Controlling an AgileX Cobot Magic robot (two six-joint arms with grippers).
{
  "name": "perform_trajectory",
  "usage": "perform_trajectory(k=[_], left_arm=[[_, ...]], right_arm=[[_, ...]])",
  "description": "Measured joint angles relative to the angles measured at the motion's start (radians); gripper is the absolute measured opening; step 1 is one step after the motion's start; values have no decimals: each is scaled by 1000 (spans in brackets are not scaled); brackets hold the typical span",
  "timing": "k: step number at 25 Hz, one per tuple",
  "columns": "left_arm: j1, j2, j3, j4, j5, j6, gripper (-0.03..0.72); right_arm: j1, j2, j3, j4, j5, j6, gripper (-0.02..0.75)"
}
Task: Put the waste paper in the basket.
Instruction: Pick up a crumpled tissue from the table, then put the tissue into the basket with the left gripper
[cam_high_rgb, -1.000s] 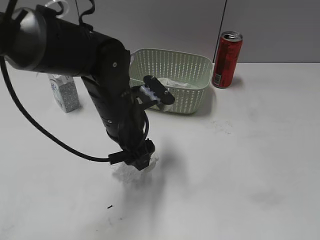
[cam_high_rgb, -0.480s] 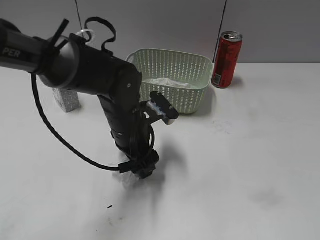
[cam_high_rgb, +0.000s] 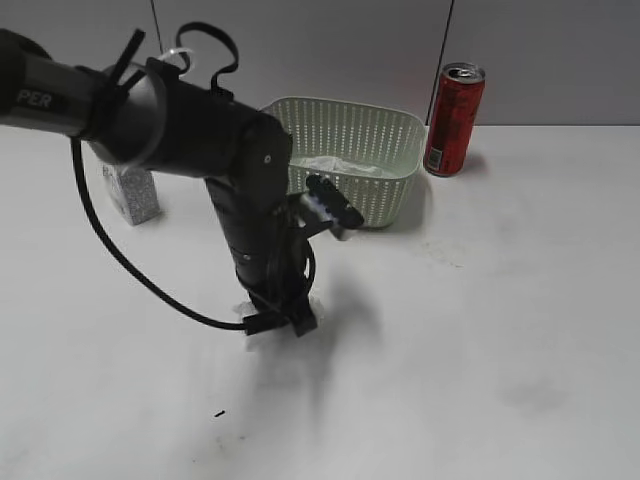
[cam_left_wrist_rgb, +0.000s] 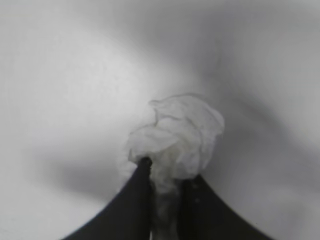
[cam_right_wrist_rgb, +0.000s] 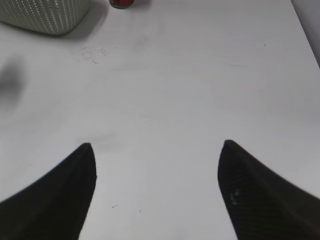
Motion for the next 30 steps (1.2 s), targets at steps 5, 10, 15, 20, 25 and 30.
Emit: perform_trajectory(k=[5,10,15,20,25,30], left_arm=[[0,1,-223,36,115,0,56],[16,1,-475,42,30,0,54],[63,7,-521,54,-302,0,53],[102,76,-523,43,-406,0,57],[125,163,-522,-21,-313,1,320],[128,175,-529,-49,-287,1,642]], right_arm=[[0,0,0,0,0,0,573],[0,0,0,0,0,0,573],[0,0,0,0,-1,0,573],[0,0,0,0,-1,0,573],[0,0,0,0,-2,0,573],[0,-1,0,0,-2,0,573]])
